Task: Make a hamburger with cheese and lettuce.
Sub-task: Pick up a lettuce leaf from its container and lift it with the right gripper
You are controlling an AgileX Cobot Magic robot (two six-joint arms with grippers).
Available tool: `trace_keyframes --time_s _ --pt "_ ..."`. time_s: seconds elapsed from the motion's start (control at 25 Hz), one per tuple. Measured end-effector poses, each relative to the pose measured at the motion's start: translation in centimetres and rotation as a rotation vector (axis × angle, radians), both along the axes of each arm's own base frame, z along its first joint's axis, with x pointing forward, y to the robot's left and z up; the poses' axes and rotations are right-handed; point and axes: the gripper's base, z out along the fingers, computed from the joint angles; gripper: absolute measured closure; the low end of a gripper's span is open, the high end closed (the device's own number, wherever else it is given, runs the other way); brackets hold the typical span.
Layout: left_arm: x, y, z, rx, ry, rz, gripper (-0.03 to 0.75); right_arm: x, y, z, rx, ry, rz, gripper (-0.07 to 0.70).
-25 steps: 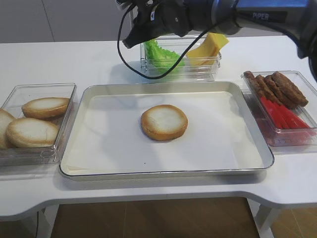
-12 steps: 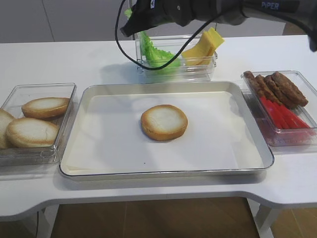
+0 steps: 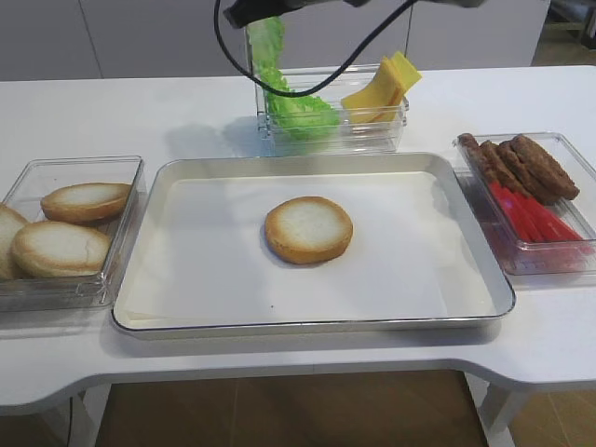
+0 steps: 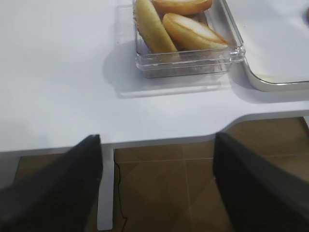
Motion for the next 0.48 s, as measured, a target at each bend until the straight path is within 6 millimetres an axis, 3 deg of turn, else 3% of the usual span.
trace_keyframes --time_s 0.24,0.48 --pt "0.0 0.0 0.0 0.000 0.000 0.000 0.183 -1.1 -0.9 1.7 -0.009 0.063 -0.025 0.626" --pt "0.0 0.0 0.0 0.000 0.000 0.000 0.183 -3.3 -2.4 5.5 -0.004 0.093 -0.051 0.626"
